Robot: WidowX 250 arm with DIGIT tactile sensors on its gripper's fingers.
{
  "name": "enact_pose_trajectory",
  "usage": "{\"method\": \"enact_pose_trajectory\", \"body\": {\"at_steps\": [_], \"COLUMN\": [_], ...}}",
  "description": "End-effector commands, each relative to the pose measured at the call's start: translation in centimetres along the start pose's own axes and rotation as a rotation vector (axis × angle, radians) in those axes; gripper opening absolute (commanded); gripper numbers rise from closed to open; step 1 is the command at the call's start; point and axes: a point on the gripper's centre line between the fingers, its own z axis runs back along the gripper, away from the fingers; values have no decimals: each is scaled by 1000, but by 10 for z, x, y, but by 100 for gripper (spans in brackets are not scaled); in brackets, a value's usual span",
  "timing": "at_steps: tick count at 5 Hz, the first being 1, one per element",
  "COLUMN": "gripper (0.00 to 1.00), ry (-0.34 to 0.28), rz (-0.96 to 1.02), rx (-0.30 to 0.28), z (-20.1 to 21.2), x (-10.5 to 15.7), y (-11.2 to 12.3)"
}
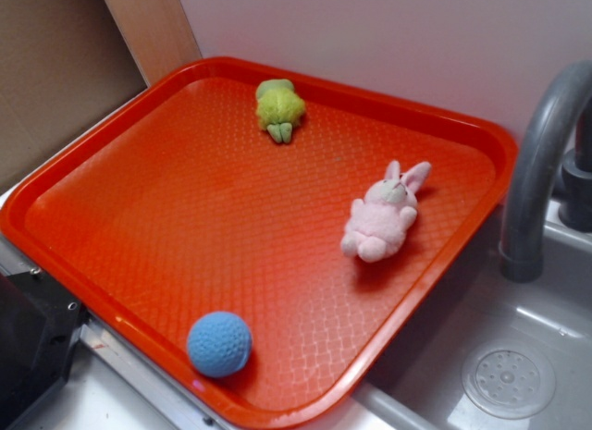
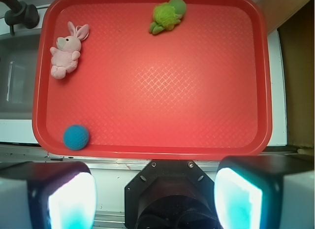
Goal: Grab the blue ball.
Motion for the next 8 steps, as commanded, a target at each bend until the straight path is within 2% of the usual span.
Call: {"method": "enact_pose_trajectory", "body": {"at_steps": [1, 2, 3, 4, 5, 6, 7, 8], "gripper": [100, 100, 100, 100, 100, 100, 100, 100], "ry": [0, 78, 56, 138, 177, 102, 90, 27], "rz": [0, -5, 64, 10, -86, -190, -289, -392], "rx": [0, 14, -5, -78, -88, -158, -133, -66], "z": [0, -35, -55, -93, -134, -155, -184, -202], "x": [0, -10, -16, -20, -26, -23, -22, -20], "y": [0, -45, -69, -90, -117, -138, -154, -158]}}
